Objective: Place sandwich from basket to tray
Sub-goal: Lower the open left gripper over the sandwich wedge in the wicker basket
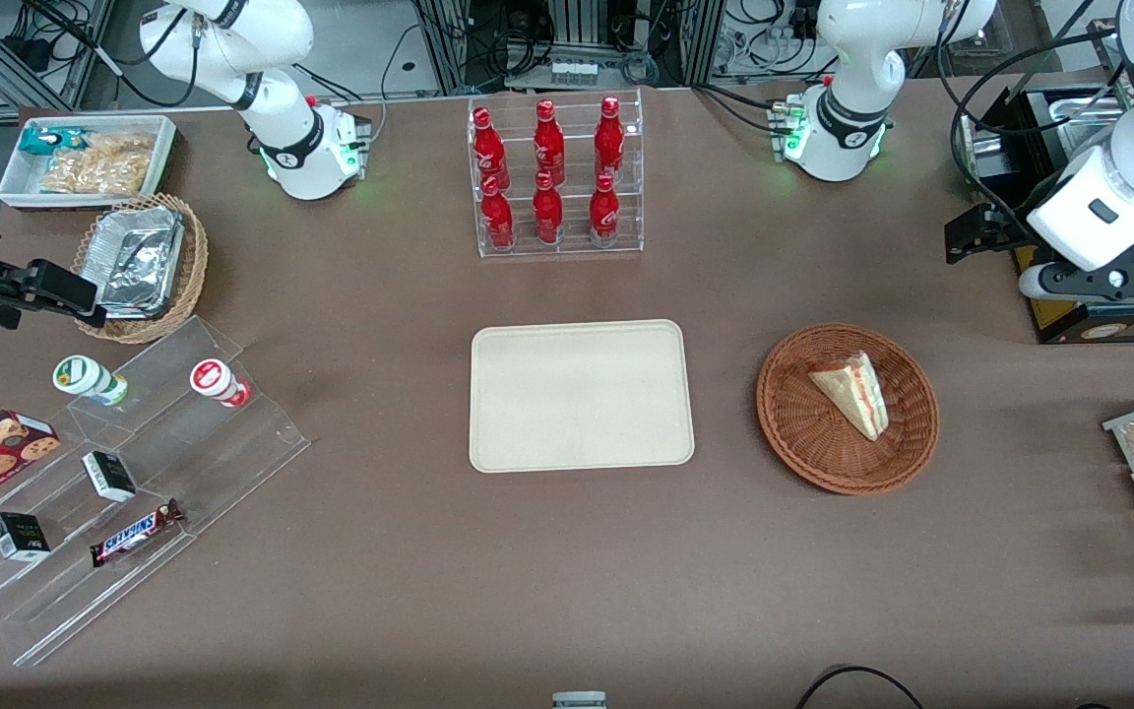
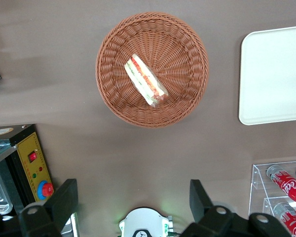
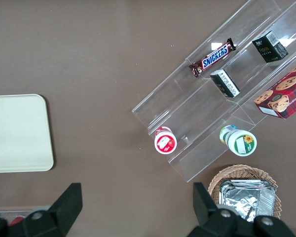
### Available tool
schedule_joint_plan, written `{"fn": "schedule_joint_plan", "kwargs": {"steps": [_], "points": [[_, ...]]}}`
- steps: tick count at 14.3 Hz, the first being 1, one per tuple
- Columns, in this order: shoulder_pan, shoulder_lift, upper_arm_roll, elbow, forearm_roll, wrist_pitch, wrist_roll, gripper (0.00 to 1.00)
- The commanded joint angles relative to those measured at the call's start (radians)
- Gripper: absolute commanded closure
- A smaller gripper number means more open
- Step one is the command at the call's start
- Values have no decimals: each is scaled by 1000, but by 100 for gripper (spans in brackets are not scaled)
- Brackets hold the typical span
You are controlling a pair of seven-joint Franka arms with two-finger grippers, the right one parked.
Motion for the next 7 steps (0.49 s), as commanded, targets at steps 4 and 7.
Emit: {"fn": "schedule_joint_plan", "kwargs": {"steps": [4, 7], "points": [[7, 50, -9, -21, -12, 37, 15, 0], [6, 46, -10, -182, -8, 190, 11, 0]]}}
